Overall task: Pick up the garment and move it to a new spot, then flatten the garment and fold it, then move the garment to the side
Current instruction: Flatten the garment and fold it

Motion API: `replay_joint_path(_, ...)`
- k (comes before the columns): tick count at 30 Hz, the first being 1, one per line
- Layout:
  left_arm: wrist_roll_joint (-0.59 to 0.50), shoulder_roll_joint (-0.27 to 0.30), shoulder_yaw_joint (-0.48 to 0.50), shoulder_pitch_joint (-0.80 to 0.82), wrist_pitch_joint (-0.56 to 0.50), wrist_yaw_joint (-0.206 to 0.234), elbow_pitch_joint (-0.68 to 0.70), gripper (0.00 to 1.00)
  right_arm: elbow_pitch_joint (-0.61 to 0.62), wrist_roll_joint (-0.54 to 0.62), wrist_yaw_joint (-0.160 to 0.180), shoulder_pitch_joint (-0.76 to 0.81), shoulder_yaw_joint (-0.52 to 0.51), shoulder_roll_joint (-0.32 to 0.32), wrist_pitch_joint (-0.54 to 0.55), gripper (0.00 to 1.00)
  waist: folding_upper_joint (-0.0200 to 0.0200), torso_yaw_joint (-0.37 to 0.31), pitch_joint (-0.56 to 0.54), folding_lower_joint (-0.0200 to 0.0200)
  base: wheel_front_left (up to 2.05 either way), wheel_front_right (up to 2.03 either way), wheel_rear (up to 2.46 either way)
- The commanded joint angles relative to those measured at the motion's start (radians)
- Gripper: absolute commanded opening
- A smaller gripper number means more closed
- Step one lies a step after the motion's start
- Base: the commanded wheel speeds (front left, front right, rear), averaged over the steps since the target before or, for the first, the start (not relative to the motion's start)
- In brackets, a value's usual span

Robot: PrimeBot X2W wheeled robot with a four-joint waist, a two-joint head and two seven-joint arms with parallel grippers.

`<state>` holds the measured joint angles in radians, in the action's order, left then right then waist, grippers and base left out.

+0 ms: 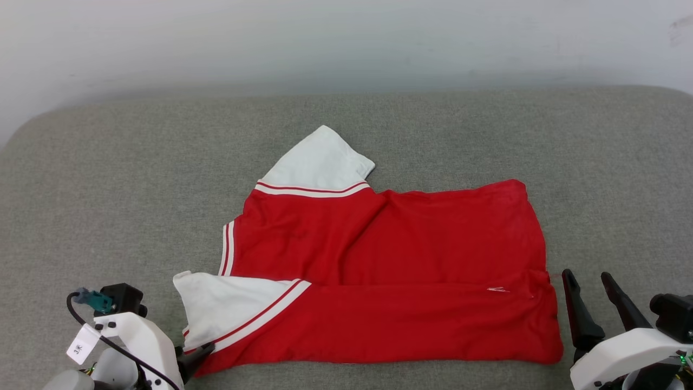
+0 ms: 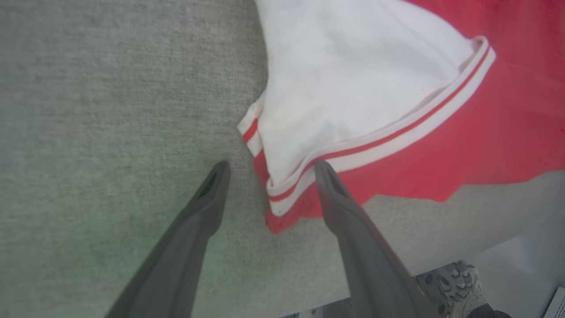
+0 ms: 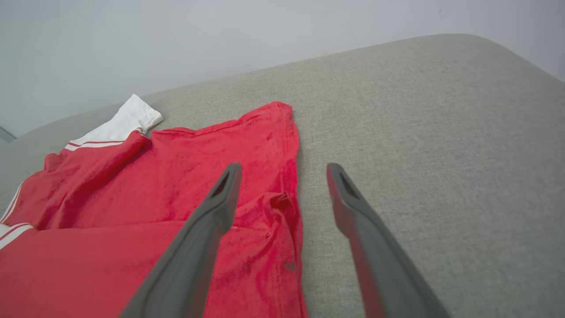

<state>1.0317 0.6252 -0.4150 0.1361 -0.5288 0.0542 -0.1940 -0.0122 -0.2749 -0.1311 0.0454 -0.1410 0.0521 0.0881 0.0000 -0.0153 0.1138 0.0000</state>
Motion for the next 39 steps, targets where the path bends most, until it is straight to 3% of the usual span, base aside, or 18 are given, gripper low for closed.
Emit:
replay_joint_path(1, 0.017, -0.011, 0.001, 0.000, -0.007, 0.001, -0.013, 1.00, -0.001, -0.010, 0.001, -0.012, 0.001, -0.003, -0.007, 1.00, 0.0000, -0.012, 0.021, 0.0000, 0.00, 0.00, 0.00)
replay_joint_path(5, 0.048, -0.040, -0.013, 0.005, -0.041, -0.012, -0.058, 1.00, -0.003, -0.012, 0.001, -0.022, -0.010, -0.003, 0.002, 1.00, 0.0000, -0.021, 0.046, 0.0000, 0.00, 0.00, 0.00)
replay_joint_path(6, 0.056, -0.049, -0.020, 0.005, -0.053, -0.020, -0.068, 0.95, -0.004, -0.011, 0.001, -0.024, -0.015, -0.003, 0.007, 1.00, 0.0000, -0.022, 0.050, 0.0000, 0.00, 0.00, 0.00)
replay_joint_path(7, 0.060, -0.057, -0.027, 0.006, -0.060, -0.022, -0.075, 0.47, -0.004, -0.012, 0.001, -0.027, -0.022, -0.003, 0.012, 1.00, 0.0000, -0.022, 0.052, 0.0000, 0.00, 0.00, 0.00)
replay_joint_path(8, 0.066, -0.064, -0.031, 0.007, -0.062, -0.028, -0.082, 0.15, -0.006, -0.013, 0.001, -0.028, -0.030, -0.003, 0.021, 1.00, 0.0000, -0.021, 0.054, 0.0000, 0.00, 0.00, 0.00)
replay_joint_path(9, 0.074, -0.075, -0.028, 0.008, -0.055, -0.033, -0.088, 0.00, -0.007, -0.012, 0.001, -0.028, -0.037, -0.003, 0.033, 1.00, 0.0000, -0.021, 0.054, 0.0000, 0.00, 0.00, 0.00)
replay_joint_path(11, 0.081, -0.091, -0.022, 0.011, -0.039, -0.045, -0.095, 0.00, -0.009, -0.017, 0.001, -0.030, -0.063, -0.002, 0.063, 1.00, 0.0000, -0.017, 0.050, 0.0000, 0.00, 0.00, 0.00)
replay_joint_path(16, 0.066, -0.069, -0.002, 0.015, 0.003, -0.058, -0.087, 0.00, -0.018, -0.015, 0.001, -0.022, -0.109, -0.002, 0.184, 1.00, 0.0000, -0.005, 0.033, 0.0000, 0.00, 0.00, 0.00)
replay_joint_path(18, 0.050, -0.051, 0.008, 0.013, 0.030, -0.060, -0.066, 0.00, -0.011, -0.012, 0.001, -0.010, -0.118, 0.013, 0.315, 1.00, 0.0000, 0.005, 0.018, 0.0000, 0.00, 0.00, 0.00)
replay_joint_path(25, 0.019, -0.025, 0.017, -0.011, 0.067, -0.038, 0.027, 0.00, 0.026, -0.036, 0.001, -0.001, -0.058, 0.044, 0.542, 1.00, 0.0000, 0.023, 0.006, 0.0000, 0.00, 0.00, 0.00)
replay_joint_path(39, 0.010, -0.033, 0.010, 0.009, 0.073, -0.029, 0.078, 0.00, -0.133, -0.063, 0.001, -0.062, 0.040, 0.056, 0.677, 1.00, 0.0000, 0.046, 0.060, 0.0000, 0.00, 0.00, 0.00)
